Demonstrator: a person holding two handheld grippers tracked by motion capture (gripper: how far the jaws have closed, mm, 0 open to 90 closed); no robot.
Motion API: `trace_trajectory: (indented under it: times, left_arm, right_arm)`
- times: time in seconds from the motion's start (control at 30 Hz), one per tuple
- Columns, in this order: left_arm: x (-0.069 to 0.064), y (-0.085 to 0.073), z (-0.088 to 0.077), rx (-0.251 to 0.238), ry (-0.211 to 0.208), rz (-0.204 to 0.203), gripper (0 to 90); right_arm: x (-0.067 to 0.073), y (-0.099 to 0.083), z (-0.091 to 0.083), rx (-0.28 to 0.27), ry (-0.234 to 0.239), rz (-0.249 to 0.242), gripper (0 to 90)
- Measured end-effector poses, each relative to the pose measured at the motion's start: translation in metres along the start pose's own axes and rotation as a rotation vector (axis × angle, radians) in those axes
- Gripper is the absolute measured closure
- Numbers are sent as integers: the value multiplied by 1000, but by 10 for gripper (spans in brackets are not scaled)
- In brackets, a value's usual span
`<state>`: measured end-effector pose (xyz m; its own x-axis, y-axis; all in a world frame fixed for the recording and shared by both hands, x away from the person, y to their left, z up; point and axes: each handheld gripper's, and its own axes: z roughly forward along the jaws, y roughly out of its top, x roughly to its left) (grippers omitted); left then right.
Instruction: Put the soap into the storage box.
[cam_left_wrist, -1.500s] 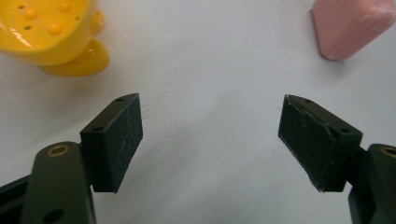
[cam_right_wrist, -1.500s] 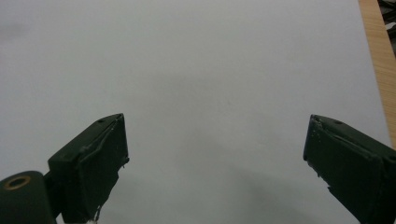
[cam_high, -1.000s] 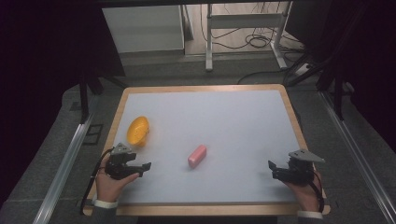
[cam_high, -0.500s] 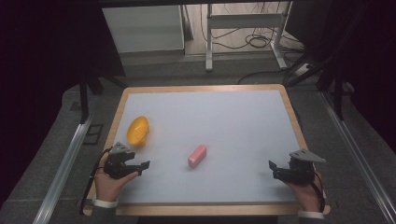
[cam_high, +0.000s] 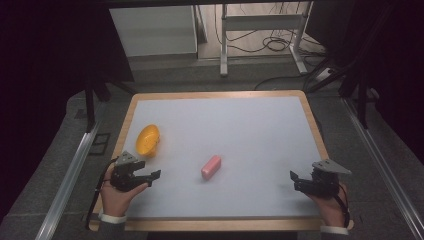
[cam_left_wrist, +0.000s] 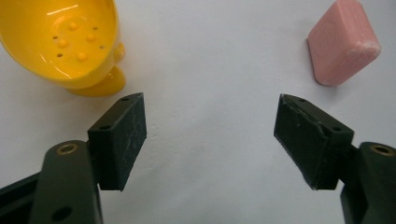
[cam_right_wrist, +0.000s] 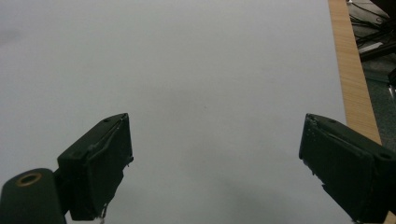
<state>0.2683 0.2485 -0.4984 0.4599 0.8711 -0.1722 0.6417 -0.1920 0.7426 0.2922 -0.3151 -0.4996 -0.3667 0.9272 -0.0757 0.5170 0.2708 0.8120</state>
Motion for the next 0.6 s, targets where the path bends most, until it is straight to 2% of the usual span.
trace_trajectory:
  times: [0.17, 0.33, 0.6]
  left_arm:
    - [-5, 3, -2, -8, -6, 8, 273]
    - [-11, 9, -2, 9, -17, 19, 269]
    - [-25, 26, 2, 22, -28, 58, 265]
  right_arm:
    - [0, 0, -2, -9, 0, 5, 95]
    - [0, -1, -3, -11, -2, 8, 95]
    - [-2, -2, -4, -7, -7, 15, 96]
